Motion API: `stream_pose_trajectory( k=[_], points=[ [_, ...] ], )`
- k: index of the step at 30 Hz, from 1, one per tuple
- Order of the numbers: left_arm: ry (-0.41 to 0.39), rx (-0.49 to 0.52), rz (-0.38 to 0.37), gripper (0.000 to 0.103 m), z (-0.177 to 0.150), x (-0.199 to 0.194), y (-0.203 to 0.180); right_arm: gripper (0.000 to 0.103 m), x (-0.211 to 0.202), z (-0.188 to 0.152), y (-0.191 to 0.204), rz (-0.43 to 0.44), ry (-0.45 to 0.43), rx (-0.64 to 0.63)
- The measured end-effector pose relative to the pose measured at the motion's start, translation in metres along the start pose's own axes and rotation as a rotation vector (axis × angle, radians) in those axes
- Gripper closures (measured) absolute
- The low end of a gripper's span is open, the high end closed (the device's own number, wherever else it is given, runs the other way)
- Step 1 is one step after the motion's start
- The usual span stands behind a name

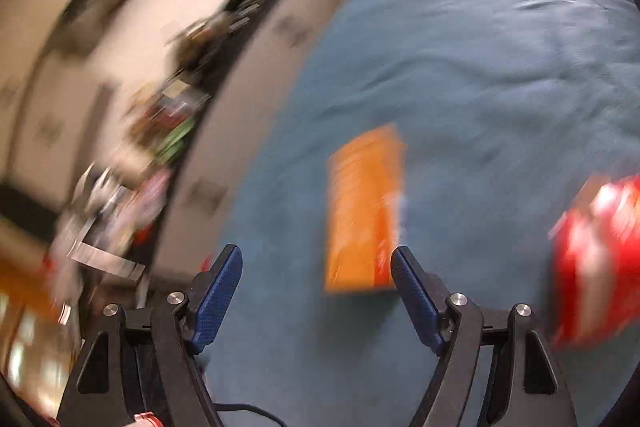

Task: Collect trash
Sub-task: 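Grasp the orange medicine box with the left tool while the right tool grasps the red-and-white snack box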

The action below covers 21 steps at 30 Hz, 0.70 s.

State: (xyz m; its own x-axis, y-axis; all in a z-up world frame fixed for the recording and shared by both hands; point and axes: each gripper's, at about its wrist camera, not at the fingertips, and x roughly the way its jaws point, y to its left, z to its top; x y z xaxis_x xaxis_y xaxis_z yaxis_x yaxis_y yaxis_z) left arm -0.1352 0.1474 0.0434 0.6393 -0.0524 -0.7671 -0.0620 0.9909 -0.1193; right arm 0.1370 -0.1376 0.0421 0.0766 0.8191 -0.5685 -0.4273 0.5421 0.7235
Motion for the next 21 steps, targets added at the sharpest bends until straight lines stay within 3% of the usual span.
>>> stream_pose_trajectory(
  k=[3,4,7,9,14,21],
  points=[
    [0.005,-0.014,-0.033,0.026,0.005,-0.002,-0.004,0.022,-0.042,-0.029,0.015,-0.100,-0.122,-0.035],
    [0.006,-0.022,-0.042,0.026,0.006,-0.002,-0.006,0.020,-0.056,-0.036,0.014,-0.174,-0.182,-0.020],
    [0.013,-0.062,-0.089,0.026,0.014,-0.002,-0.011,0.019,-0.090,-0.053,-0.001,-0.515,-0.329,0.067],
    [0.017,-0.083,-0.108,0.026,0.020,-0.001,-0.015,0.019,-0.099,-0.057,-0.015,-0.595,-0.370,0.143],
    [0.017,-0.100,-0.118,0.026,0.040,0.005,-0.034,0.019,-0.092,-0.055,-0.049,-0.595,-0.426,0.298],
    [0.057,-0.042,-0.109,0.021,0.073,0.036,-0.066,0.019,-0.074,-0.039,-0.066,-0.568,-0.485,0.330]
  ],
)
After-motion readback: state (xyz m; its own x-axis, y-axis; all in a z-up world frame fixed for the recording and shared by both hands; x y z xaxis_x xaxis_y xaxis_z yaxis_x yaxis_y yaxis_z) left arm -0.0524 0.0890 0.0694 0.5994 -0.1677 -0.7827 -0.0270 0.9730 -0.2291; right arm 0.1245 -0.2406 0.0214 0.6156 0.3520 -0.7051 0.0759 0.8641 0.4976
